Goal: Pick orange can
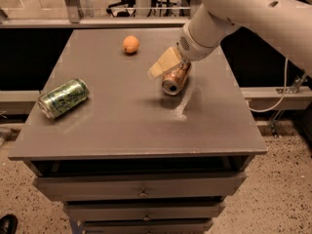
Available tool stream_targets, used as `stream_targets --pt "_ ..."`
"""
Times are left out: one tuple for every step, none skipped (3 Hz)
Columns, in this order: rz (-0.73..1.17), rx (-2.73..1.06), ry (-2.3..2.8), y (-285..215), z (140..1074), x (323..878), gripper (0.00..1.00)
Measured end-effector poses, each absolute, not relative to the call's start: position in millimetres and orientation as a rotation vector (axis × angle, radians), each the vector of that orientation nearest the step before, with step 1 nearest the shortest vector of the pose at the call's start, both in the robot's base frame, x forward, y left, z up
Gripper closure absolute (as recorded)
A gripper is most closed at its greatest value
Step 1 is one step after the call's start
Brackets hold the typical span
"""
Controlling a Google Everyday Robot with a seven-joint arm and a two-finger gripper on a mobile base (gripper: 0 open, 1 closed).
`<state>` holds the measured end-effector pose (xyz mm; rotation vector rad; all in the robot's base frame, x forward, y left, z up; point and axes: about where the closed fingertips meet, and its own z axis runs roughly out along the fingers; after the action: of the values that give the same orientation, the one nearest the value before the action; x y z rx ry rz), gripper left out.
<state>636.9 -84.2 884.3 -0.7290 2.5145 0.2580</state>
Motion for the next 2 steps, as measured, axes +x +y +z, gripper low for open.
stream_targets --pt "0.232 -0.700 2.548 -69 870 647 0.00" --pt "0.194 -0.686 2.571 -66 859 651 0.00"
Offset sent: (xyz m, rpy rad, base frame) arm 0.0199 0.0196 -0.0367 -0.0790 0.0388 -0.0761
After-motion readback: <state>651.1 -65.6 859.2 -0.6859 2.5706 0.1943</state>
